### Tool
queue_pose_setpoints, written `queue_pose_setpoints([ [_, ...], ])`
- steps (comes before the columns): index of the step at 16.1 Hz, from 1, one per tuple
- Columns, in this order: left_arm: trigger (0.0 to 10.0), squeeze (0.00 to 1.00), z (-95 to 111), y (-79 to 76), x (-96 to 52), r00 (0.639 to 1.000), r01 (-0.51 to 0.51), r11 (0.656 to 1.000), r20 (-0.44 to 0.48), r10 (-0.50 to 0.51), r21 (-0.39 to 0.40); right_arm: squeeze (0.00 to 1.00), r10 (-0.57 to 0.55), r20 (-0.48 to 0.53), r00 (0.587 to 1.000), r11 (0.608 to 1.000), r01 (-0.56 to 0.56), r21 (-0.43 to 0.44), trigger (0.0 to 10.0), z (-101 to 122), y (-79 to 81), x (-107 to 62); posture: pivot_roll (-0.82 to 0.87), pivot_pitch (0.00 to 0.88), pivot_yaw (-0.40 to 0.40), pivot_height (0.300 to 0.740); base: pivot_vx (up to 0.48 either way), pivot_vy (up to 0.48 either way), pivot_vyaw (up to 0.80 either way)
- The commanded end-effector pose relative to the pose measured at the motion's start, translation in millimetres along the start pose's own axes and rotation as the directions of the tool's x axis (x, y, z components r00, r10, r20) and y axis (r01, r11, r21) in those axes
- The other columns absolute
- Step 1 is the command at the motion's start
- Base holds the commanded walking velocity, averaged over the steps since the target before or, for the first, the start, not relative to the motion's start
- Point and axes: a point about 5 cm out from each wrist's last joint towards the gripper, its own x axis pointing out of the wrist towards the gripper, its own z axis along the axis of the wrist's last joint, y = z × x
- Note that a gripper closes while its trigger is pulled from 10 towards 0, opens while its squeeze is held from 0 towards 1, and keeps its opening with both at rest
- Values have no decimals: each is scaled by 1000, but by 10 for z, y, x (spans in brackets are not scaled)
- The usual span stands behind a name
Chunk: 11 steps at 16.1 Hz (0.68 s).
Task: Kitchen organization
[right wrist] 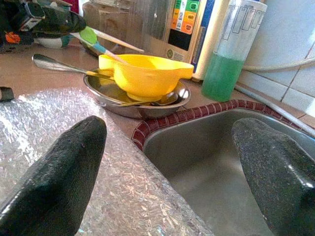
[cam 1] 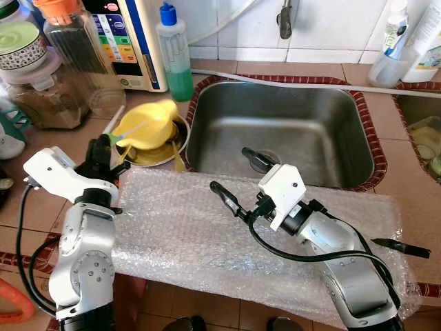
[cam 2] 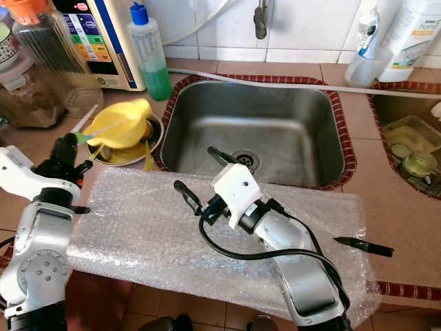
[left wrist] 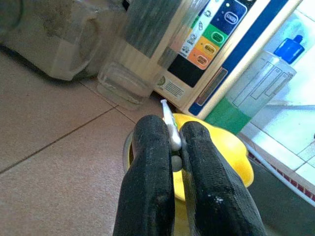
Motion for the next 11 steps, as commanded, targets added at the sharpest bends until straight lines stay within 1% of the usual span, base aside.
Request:
queue_pose_setpoints([
  [1,0,0,92,-72,1,998,52,998,30,-53,31,0,-1,11,1000,1000,1,-19,10000,18,-1,3,-164,179,95,740,0,0,0],
  [3,0,0,93,-163,9,990,136,990,15,-137,44,0,-7,13,1000,1000,7,-24,10000,20,-8,5,-166,180,95,740,0,0,0],
  [4,0,0,138,-232,18,982,186,981,23,-188,58,0,-12,14,1000,999,12,-32,10000,21,-16,5,-165,180,93,740,0,0,0],
  [5,0,0,156,-254,23,979,199,978,28,-201,57,0,-15,15,1000,999,16,-37,10000,23,-21,5,-165,180,93,740,0,0,0],
  [6,0,0,202,-316,37,974,220,974,39,-222,45,0,-28,16,999,998,28,-50,10000,22,-34,8,-165,180,93,740,0,0,0],
  [7,0,0,213,-339,41,972,231,972,40,-233,51,0,-33,17,999,998,33,-58,10000,23,-40,9,-165,180,93,740,0,0,0],
  [8,0,0,223,-409,46,964,261,963,35,-264,65,0,-55,20,998,994,57,-88,10000,28,-72,12,-164,181,91,740,0,0,0],
  [9,0,0,184,-568,30,934,356,929,-21,-356,101,0,-95,35,995,985,99,-138,10000,49,-144,35,-163,180,92,740,0,0,0],
  [10,0,0,52,-612,10,915,400,895,-132,-381,195,0,-109,41,993,974,115,-194,10000,63,-183,59,-163,180,92,740,0,0,0],
  [11,0,0,-5,-654,-15,898,436,874,-171,-406,214,0,-113,40,993,964,120,-236,10000,63,-201,73,-163,178,93,740,0,0,0],
])
